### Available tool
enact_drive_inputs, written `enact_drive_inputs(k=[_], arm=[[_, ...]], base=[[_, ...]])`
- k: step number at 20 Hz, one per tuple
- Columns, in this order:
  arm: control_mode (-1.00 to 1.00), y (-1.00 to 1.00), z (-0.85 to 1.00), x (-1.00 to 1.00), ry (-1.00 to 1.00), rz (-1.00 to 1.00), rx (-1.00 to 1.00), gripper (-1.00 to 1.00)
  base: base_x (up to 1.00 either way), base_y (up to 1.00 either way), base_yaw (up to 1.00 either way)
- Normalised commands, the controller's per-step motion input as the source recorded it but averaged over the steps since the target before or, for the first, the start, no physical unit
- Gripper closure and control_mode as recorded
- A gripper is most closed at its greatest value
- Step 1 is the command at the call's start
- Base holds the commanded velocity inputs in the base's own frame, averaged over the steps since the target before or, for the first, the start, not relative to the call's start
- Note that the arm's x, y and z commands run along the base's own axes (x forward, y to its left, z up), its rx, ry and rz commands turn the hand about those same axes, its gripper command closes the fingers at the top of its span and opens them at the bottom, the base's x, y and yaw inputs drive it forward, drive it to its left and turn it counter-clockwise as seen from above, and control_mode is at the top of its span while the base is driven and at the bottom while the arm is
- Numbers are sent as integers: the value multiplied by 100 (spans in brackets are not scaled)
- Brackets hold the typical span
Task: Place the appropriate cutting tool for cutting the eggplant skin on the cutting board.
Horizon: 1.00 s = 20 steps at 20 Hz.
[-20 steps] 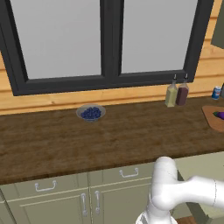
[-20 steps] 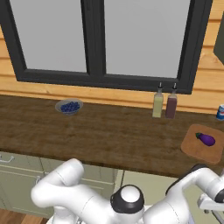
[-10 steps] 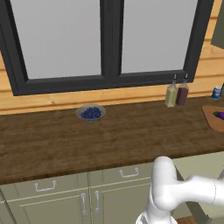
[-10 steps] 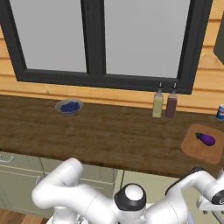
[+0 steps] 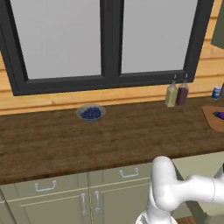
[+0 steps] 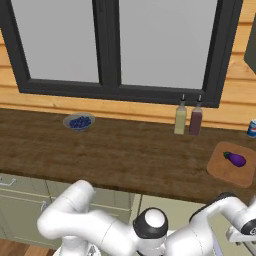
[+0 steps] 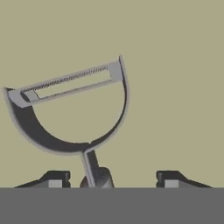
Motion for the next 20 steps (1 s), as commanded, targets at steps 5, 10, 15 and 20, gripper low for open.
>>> enact_drive_inputs(k=[5, 10, 15, 20], arm=[[-100, 15, -23, -9, -17, 8, 0, 100], [-100, 0, 39, -53, -11, 5, 0, 100], [-100, 0, 100, -63, -3, 15, -4, 100], [-100, 10, 100, -73, 0, 16, -9, 100]], base=[[0, 0, 0], [0, 0, 0], [0, 0, 0], [0, 0, 0]])
